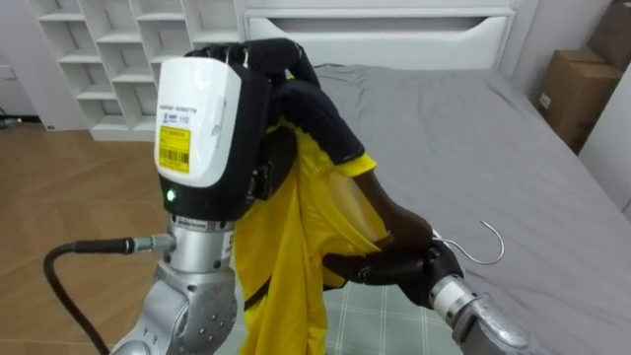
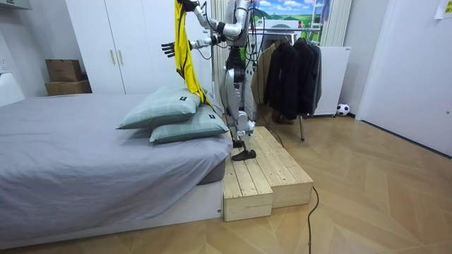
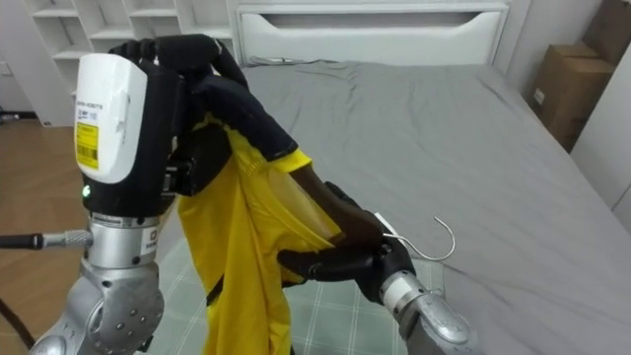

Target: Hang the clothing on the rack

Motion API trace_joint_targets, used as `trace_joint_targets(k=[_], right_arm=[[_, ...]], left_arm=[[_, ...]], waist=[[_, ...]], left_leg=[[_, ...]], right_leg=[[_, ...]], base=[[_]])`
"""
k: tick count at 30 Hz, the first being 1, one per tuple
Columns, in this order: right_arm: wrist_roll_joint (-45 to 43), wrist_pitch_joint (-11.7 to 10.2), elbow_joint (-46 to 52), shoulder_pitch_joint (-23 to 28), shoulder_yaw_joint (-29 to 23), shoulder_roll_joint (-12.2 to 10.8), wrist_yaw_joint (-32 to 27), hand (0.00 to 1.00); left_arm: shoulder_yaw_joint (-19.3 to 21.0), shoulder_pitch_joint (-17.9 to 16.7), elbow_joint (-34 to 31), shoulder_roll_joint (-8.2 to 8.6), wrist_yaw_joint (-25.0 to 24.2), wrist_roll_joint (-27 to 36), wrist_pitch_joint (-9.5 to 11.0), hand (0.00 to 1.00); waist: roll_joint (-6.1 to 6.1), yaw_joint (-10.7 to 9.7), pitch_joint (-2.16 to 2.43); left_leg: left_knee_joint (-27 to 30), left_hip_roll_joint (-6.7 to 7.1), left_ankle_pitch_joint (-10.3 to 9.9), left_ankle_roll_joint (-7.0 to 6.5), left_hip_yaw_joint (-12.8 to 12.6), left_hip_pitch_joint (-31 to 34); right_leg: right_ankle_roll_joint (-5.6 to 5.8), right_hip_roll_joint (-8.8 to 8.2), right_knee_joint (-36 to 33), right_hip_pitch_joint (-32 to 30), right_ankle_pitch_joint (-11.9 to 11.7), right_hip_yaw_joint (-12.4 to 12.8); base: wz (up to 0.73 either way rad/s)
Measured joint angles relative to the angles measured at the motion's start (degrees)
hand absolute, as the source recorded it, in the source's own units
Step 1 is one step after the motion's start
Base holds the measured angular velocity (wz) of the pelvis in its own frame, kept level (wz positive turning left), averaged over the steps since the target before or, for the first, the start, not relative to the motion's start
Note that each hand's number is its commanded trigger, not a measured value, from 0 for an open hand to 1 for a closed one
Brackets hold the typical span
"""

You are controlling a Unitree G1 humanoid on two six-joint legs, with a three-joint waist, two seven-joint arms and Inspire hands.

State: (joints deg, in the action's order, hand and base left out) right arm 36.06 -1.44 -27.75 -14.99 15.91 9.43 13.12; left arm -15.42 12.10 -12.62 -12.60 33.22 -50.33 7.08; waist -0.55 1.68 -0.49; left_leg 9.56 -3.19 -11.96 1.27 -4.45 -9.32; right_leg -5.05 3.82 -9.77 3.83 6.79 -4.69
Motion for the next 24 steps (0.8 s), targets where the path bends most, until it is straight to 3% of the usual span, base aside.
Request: trace_joint_targets(k=[1,3,4,5,24], right_arm=[[0.0,0.0,0.0,0.0,0.0,0.0,0.0,0.00],[0.0,0.0,0.0,0.0,0.0,0.0,0.0,0.62],[0.0,0.0,0.0,0.0,0.0,0.0,0.0,0.85],[0.0,0.0,0.0,0.0,0.0,-0.1,0.0,1.00],[2.4,0.0,0.4,-0.1,0.8,-0.1,0.0,1.00]], left_arm=[[0.0,0.0,0.0,0.08,0.0,0.0,-0.2,1.00],[0.0,0.0,0.0,0.12,0.0,0.0,-0.3,1.00],[0.0,0.0,0.0,0.12,0.0,0.0,-0.5,1.00],[0.0,0.0,0.0,0.12,0.0,0.0,-0.5,1.00],[-0.1,0.0,0.0,0.31,1.6,-1.6,-1.4,1.00]], waist=[[0.01,0.0,0.00],[0.02,0.0,-0.01],[0.02,0.0,-0.01],[0.02,0.0,-0.01],[-0.12,0.0,-0.07]], left_leg=[[0.0,0.00,0.0,0.00,0.0,0.0],[0.0,0.00,0.0,0.00,0.0,0.0],[0.0,0.00,0.0,0.00,0.0,0.1],[0.0,0.00,0.0,0.00,0.0,0.1],[0.0,0.00,0.0,0.00,0.0,0.7]], right_leg=[[0.00,0.00,0.0,0.0,0.0,0.0],[0.00,0.00,0.0,0.0,0.0,0.0],[0.00,0.00,0.1,0.0,0.0,0.0],[0.00,0.00,0.1,0.0,0.0,0.0],[0.00,-0.05,0.0,-0.6,0.0,0.0]], base=[[0.00],[0.00],[0.00],[0.00],[0.00]])
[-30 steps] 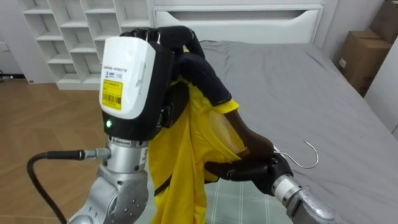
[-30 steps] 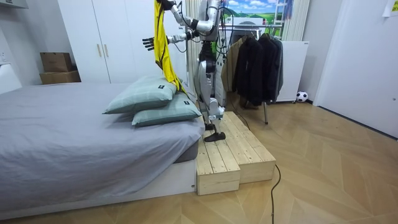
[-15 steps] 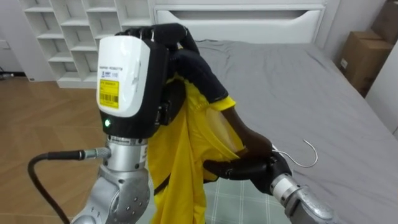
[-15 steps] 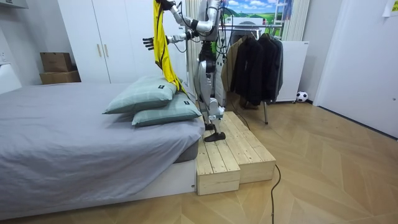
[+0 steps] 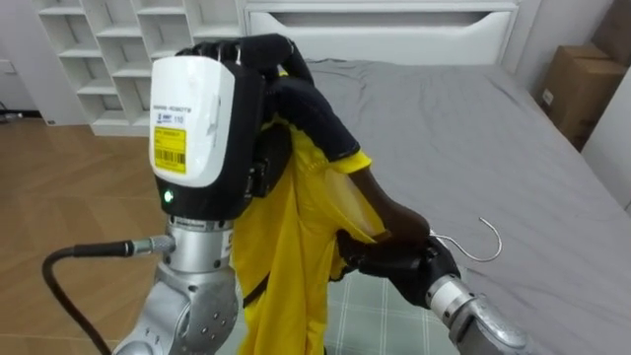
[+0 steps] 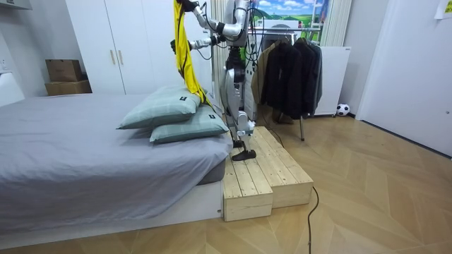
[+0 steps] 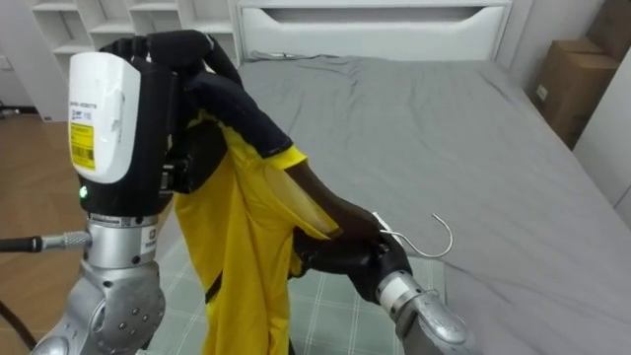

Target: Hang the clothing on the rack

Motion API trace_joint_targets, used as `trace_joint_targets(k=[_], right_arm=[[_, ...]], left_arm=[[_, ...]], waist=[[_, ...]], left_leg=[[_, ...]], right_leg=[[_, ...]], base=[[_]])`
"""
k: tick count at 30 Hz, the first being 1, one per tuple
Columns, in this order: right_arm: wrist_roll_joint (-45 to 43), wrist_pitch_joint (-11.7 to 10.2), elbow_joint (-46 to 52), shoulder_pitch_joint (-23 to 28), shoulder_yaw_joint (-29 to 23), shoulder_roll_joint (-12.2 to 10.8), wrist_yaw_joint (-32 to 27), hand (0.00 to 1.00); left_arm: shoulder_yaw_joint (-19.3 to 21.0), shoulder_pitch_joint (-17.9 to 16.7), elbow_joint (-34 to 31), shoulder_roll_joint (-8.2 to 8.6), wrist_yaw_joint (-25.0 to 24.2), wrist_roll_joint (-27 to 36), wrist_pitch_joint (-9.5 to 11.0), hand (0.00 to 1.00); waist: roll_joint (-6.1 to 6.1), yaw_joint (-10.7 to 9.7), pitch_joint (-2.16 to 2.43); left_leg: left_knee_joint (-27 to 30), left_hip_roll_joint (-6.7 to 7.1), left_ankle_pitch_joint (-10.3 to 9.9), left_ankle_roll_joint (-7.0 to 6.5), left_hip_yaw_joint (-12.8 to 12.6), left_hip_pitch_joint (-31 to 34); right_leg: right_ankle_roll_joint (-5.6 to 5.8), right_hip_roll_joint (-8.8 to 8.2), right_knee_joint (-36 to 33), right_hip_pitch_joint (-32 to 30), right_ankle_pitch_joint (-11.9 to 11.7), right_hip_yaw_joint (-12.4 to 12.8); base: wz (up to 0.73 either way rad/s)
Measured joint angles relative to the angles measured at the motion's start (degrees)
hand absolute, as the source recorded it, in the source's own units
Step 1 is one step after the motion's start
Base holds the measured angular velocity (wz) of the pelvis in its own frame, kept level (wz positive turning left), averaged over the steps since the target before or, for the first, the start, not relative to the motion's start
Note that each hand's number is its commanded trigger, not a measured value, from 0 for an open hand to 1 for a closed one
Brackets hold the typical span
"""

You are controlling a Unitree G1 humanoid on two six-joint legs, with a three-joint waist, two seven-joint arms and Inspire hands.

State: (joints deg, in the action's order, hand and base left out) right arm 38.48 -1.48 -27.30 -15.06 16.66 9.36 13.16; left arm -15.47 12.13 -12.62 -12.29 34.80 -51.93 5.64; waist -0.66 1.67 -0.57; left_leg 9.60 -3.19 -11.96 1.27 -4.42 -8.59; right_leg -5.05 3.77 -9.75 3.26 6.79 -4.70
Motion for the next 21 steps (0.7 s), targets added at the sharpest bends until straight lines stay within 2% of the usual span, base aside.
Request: trace_joint_targets(k=[4,15,21], right_arm=[[2.0,-1.3,0.1,0.0,0.1,0.0,0.9,1.00],[3.3,-1.4,-0.2,0.0,0.3,0.0,0.8,1.00],[1.4,-1.3,-0.8,0.0,0.0,0.7,2.3,1.00]], left_arm=[[0.9,0.0,0.0,0.13,0.0,0.0,-1.6,1.00],[1.0,0.0,0.2,0.16,0.4,0.0,-1.6,1.00],[1.7,-0.5,0.3,-0.03,-1.7,0.6,-1.6,1.00]], waist=[[-0.38,-0.1,-0.24],[-0.37,-0.1,-0.36],[0.30,-0.3,-0.57]], left_leg=[[0.0,0.01,0.0,0.00,0.0,0.0],[-0.2,0.03,0.0,0.00,0.0,-0.1],[-0.2,0.05,0.0,0.00,-0.1,0.0]], right_leg=[[0.00,-0.01,0.0,0.0,0.0,0.0],[0.00,0.00,0.1,0.0,0.0,0.1],[0.01,0.01,0.1,-0.2,0.0,0.1]], base=[[0.00],[0.00],[0.00]])
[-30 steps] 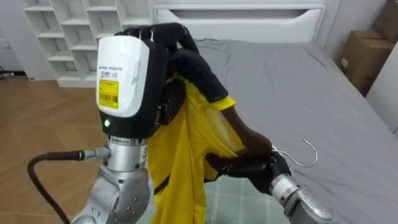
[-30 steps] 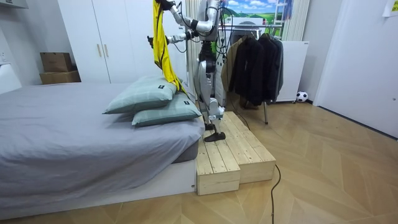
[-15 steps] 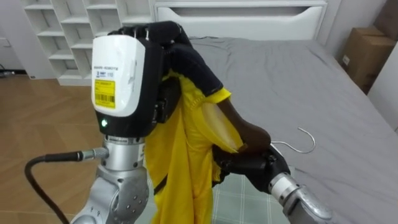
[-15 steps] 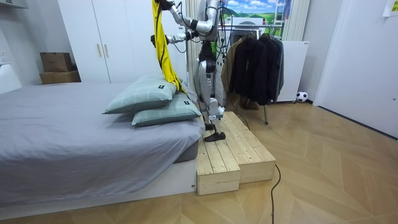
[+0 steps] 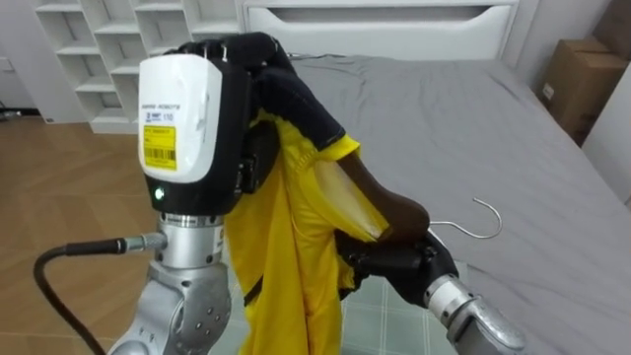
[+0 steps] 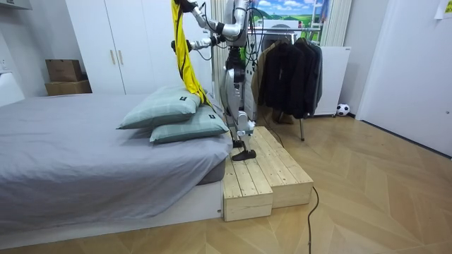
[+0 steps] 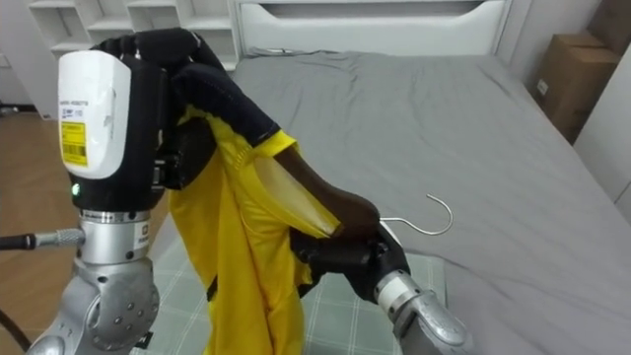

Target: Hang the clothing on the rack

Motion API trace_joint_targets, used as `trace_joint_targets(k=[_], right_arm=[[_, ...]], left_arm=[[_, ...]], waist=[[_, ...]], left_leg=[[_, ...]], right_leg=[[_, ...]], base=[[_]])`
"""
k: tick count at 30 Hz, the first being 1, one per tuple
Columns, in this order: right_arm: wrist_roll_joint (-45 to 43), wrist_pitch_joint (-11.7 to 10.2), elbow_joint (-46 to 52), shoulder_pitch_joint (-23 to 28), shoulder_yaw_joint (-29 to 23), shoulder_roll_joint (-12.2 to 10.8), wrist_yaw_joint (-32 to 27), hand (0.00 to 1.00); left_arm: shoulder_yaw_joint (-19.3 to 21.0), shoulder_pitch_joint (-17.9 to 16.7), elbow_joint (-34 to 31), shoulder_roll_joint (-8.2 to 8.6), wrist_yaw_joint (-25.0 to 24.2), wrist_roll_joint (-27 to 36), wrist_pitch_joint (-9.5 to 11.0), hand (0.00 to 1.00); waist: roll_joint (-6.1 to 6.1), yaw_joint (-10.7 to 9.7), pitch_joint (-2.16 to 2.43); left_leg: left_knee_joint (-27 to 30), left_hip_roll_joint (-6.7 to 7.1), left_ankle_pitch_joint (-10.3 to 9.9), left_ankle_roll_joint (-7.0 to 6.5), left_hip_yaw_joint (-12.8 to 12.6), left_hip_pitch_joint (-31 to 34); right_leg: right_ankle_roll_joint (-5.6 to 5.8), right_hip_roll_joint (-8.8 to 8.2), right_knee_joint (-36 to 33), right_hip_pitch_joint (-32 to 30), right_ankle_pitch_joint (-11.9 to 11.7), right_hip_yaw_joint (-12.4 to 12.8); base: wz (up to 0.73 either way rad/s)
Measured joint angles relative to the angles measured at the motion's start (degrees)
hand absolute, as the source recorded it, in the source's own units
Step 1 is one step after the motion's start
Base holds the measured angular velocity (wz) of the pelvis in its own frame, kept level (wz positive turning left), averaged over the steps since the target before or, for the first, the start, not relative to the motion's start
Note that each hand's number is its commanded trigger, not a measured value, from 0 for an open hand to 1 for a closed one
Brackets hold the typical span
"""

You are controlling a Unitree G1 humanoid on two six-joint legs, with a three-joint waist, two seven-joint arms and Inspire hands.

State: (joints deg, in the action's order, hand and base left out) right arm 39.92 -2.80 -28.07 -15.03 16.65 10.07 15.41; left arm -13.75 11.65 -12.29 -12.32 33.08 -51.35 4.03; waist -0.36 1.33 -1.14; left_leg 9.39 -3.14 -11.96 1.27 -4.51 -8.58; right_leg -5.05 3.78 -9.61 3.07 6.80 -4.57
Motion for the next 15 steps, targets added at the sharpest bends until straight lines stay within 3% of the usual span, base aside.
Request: trace_joint_targets(k=[6,10,15], right_arm=[[-1.8,0.7,-0.5,0.0,-0.1,1.4,1.6,1.00],[-9.4,1.1,-0.9,0.9,-1.2,2.7,1.6,1.00],[-20.9,0.9,-4.6,1.3,-5.4,2.9,1.9,1.00]], left_arm=[[0.5,0.0,2.6,-0.41,-0.8,2.0,0.1,1.00],[0.8,-1.1,7.5,-1.65,-1.6,3.6,0.0,1.00],[0.5,-3.1,11.8,-1.85,-5.2,3.7,-0.1,1.00]], waist=[[0.46,-0.6,0.18],[0.48,-1.1,0.23],[0.53,-1.7,0.28]], left_leg=[[0.0,0.00,0.0,0.00,0.0,-0.1],[0.0,-0.01,0.0,0.00,0.0,-0.2],[0.0,0.01,0.0,0.00,-0.1,-0.1]], right_leg=[[0.00,0.00,0.0,0.1,0.0,0.0],[-0.01,0.05,0.0,0.2,0.0,0.1],[-0.01,0.05,-0.1,0.0,0.0,0.1]], base=[[0.00],[0.00],[0.00]])
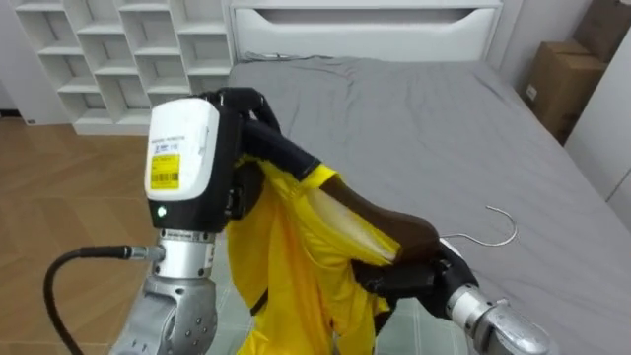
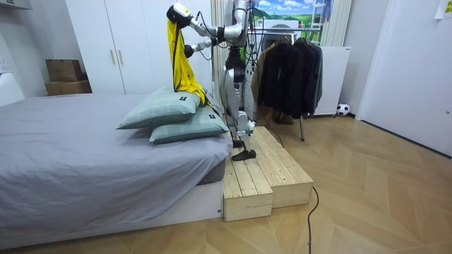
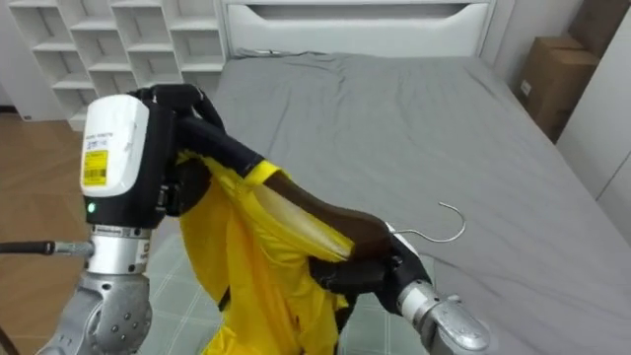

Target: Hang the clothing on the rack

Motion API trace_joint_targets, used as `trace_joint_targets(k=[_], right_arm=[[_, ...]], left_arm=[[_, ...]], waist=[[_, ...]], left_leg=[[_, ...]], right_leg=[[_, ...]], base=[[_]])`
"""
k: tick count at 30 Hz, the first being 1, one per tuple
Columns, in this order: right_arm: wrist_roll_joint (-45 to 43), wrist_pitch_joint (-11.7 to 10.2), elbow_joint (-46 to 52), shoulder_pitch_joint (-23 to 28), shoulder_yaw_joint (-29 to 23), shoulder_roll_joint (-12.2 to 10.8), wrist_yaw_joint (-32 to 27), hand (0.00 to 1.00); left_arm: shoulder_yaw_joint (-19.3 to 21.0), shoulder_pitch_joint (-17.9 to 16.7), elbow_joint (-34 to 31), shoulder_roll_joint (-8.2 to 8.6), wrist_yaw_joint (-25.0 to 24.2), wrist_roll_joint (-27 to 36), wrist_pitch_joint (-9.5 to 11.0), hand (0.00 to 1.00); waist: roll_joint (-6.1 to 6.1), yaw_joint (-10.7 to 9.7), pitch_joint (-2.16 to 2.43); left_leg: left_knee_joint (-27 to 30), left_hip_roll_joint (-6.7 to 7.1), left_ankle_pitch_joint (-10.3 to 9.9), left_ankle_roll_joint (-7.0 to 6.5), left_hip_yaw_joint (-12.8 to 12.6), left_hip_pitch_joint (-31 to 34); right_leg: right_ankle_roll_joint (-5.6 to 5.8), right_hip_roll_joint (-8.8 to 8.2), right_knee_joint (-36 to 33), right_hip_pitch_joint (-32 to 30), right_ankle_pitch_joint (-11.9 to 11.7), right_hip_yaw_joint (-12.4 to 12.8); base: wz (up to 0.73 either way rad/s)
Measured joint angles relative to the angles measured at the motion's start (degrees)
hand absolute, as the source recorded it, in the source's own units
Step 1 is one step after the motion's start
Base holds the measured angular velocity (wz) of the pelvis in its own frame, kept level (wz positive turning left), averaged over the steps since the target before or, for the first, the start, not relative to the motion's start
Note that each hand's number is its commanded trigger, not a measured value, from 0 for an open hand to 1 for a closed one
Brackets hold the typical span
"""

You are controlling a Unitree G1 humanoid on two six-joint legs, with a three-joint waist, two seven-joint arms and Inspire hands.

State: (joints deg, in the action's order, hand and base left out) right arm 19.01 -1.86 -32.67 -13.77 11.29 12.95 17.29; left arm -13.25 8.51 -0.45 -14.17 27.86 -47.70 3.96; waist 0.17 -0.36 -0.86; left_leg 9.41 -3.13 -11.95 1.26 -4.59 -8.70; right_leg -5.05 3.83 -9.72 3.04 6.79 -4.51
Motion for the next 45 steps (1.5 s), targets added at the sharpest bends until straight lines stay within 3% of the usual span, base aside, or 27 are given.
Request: trace_joint_targets(k=[3,9,16,22,23,24,25,31,45], right_arm=[[-4.4,0.0,0.2,0.4,-0.7,0.5,-0.1,1.00],[-10.8,-1.0,0.3,0.4,-2.2,0.6,-1.7,1.00],[-17.0,-1.2,2.9,0.4,-5.1,0.7,-2.9,1.00],[-22.5,-0.5,8.9,0.3,-5.9,3.4,-3.8,1.00],[-24.3,-0.5,9.6,0.3,-6.3,3.6,-4.0,1.00],[-25.3,-0.5,9.9,0.3,-6.5,3.6,-4.0,1.00],[-26.8,-0.5,10.4,0.4,-6.6,3.8,-3.9,1.00],[-30.9,-0.5,11.6,0.4,-6.7,4.2,-3.3,1.00],[-37.8,-0.5,12.3,0.4,-8.1,4.2,-3.4,1.00]], left_arm=[[0.1,-0.1,1.1,-0.35,-1.3,0.1,-0.1,1.00],[0.1,-0.1,1.8,-0.49,-1.6,0.9,0.9,1.00],[0.3,-0.2,2.3,-0.58,-2.6,0.9,1.0,1.00],[0.4,-0.9,2.3,-0.68,-2.4,1.0,1.1,1.00],[0.5,-1.5,2.3,-0.66,-2.5,1.0,1.0,0.85],[0.6,-1.8,2.3,-0.64,-2.6,0.9,1.0,0.29],[0.7,-2.3,2.3,-0.64,-3.3,0.9,0.9,0.00],[2.0,-3.1,2.3,-0.61,-6.0,0.8,0.7,0.00],[3.3,-3.6,2.3,-0.04,-6.3,1.1,1.4,0.00]], waist=[[0.10,-0.5,0.13],[1.61,-1.1,1.16],[2.39,-1.2,1.02],[2.52,-1.3,0.79],[2.56,-1.3,0.78],[2.58,-1.4,0.76],[2.59,-1.4,0.75],[2.67,-1.4,0.76],[2.84,-1.0,0.71]], left_leg=[[0.0,-0.01,0.0,-0.01,0.0,0.0],[0.0,-0.07,0.0,0.00,-0.1,-0.5],[-0.1,-0.03,0.0,0.00,-0.8,-1.0],[-0.2,-0.03,0.0,0.00,-0.9,-0.6],[-0.2,-0.04,0.0,0.00,-0.9,-0.6],[-0.2,-0.04,0.0,0.00,-0.9,-0.6],[-0.2,-0.05,0.0,0.00,-0.9,-0.6],[-0.2,-0.05,0.0,0.00,-0.9,-0.6],[-0.6,-0.08,0.0,0.00,-1.6,-1.0]], right_leg=[[0.00,0.09,0.0,-0.2,0.0,0.5],[-0.03,0.25,-0.1,0.0,0.0,1.4],[-0.01,0.25,-0.3,0.0,0.0,1.6],[0.00,0.25,-0.4,-0.2,0.0,1.6],[0.00,0.26,-0.4,-0.2,0.0,1.6],[0.00,0.26,-0.4,-0.2,0.0,1.6],[0.00,0.27,-0.4,-0.2,0.0,1.6],[0.00,0.27,-0.2,-0.1,0.0,1.5],[0.00,0.42,-0.2,-0.1,0.0,2.5]], base=[[-0.06],[-0.08],[-0.01],[0.00],[0.00],[0.00],[0.00],[0.00],[-0.02]])
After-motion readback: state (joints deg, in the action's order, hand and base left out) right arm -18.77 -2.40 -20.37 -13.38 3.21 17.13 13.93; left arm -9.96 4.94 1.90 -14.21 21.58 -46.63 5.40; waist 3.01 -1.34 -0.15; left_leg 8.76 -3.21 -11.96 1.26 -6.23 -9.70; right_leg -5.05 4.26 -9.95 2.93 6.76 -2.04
